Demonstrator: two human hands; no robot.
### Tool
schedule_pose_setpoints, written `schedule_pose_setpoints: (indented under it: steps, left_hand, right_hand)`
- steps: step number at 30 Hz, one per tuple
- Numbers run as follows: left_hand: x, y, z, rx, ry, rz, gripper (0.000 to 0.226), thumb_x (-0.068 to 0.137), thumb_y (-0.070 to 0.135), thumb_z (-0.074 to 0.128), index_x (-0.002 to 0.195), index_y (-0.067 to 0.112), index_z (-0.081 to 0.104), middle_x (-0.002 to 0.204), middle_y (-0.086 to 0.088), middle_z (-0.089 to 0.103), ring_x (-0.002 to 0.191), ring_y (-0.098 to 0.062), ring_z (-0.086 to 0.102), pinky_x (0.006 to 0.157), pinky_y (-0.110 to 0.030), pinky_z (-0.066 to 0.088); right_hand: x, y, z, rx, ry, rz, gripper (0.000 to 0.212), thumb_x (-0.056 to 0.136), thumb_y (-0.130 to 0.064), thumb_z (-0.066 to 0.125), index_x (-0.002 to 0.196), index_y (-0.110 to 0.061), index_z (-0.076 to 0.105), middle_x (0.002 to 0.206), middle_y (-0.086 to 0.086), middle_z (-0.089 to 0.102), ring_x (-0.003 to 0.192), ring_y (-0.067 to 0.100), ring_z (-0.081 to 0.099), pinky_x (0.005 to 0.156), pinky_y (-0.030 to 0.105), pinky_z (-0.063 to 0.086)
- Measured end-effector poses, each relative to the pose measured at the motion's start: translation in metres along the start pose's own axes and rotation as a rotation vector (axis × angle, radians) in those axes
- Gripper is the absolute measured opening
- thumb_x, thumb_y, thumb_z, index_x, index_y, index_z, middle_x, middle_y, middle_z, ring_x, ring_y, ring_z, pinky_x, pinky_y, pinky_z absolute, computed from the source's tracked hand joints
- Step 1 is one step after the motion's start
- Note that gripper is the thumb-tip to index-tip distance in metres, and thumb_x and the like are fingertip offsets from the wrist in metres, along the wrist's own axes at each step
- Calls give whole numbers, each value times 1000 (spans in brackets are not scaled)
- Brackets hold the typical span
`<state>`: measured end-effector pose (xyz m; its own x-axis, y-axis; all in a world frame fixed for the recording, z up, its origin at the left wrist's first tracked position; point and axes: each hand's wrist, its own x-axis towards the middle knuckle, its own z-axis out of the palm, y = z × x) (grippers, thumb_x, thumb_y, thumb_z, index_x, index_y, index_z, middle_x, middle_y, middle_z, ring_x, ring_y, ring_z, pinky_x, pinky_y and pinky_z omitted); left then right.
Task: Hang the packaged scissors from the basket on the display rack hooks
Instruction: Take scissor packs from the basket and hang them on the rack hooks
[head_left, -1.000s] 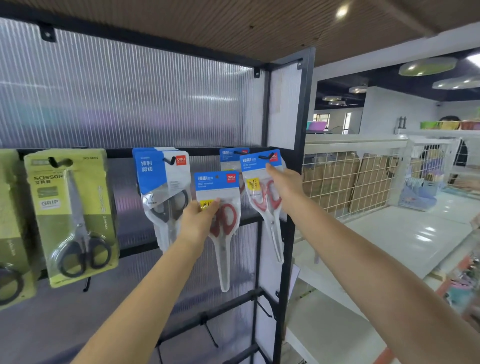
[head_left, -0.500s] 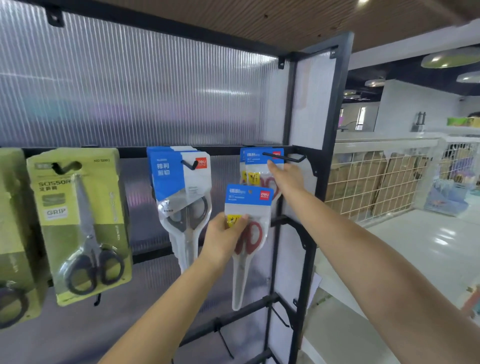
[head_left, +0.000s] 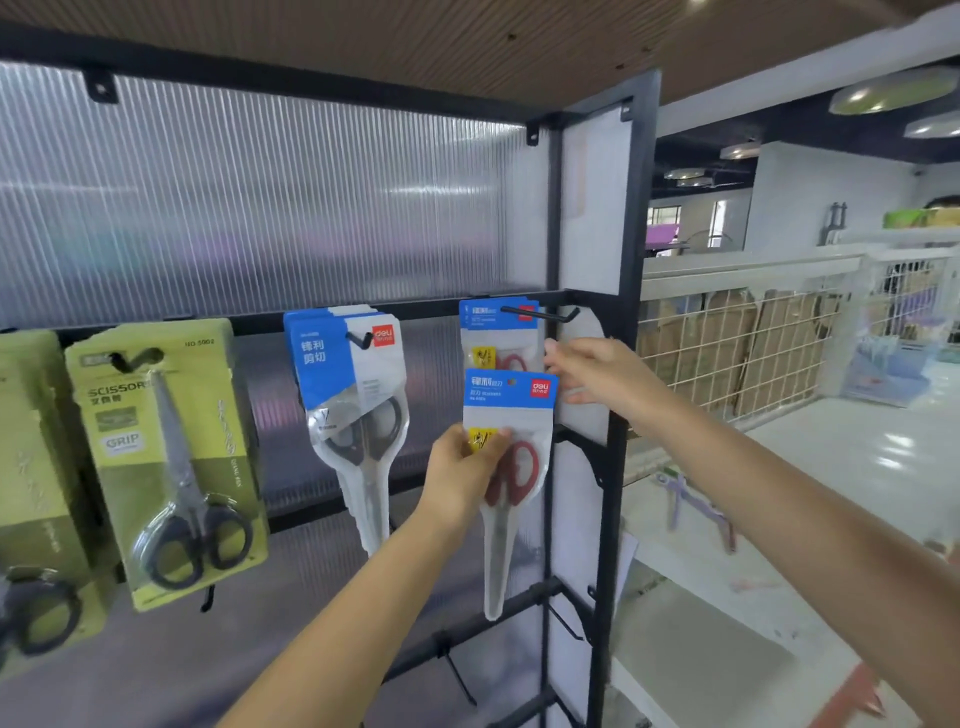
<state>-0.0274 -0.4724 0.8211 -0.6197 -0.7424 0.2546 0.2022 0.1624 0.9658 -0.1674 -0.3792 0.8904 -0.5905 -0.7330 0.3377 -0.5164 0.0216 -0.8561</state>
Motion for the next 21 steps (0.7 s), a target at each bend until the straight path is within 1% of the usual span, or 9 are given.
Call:
schedule_pose_setpoints:
  steps: [1,3,5,6,10,12,15,18,21]
  left_hand:
    - [-2,2,4,-9,-3,11,10,90,16,61,84,20,54,81,5,62,72,-5,59,56,-11,50]
    - [-4,4,14,-21,-14,24,7,91,14,59,87,17,55,81,4,62,71,-5,59,56,-10,49]
    - [-6,5,23,-30,-33,27,4,91,14,59,94,14,56,86,2,63,75,-7,60,63,-14,51]
    - [-7,5,26,-32,-49,30,7,91,15,59,97,14,56,87,2,64,77,-8,60,65,-16,51]
    - [-10,3,38,-63,-109,59,2,90,13,60,91,14,59,77,4,64,67,-8,61,56,-17,51]
    - [-8,1,41,-117,-109,25,5,88,10,62,86,12,58,77,2,65,71,-13,64,64,-23,54]
    - [-5,0,45,-158,-121,13,7,87,8,63,83,8,58,79,-3,68,69,-11,68,66,-22,55]
    - [-3,7,49,-186,-97,39,7,87,7,63,83,7,57,81,-7,68,68,-13,68,64,-22,57]
    - [1,14,52,-172,-58,59,7,87,8,62,83,8,57,79,-6,67,72,-17,67,75,-32,58]
  right_hand:
    - [-7,-2,-3,-53,-41,-22,24,92,-35,56,102,-14,64,88,-4,68,76,3,62,70,19,53]
    - [-14,0,-5,-185,-67,-58,20,91,-28,60,97,-9,65,92,12,70,76,12,62,78,33,54]
    - [-17,5,-10,-263,-19,-97,18,90,-22,61,90,-5,65,93,22,68,80,27,64,86,49,52]
    - [-19,5,-12,-269,13,-113,15,90,-20,61,88,-5,65,90,22,68,82,31,64,86,51,51]
    - [-25,2,-22,-236,116,-190,11,90,-13,60,86,-4,65,85,18,67,71,16,56,77,38,51]
    - [-25,-4,-29,-192,167,-220,6,90,-13,60,87,-10,64,87,16,67,77,16,56,74,34,48]
    - [-22,-11,-37,-186,188,-243,12,90,-13,60,93,-4,66,93,18,68,80,20,58,74,30,44]
    - [-14,-18,-40,-168,227,-243,15,90,-15,61,98,-5,68,97,16,70,92,29,64,82,36,48]
    - [-5,-19,-41,-141,258,-225,13,89,-17,61,93,-6,68,96,22,68,95,34,63,81,40,50]
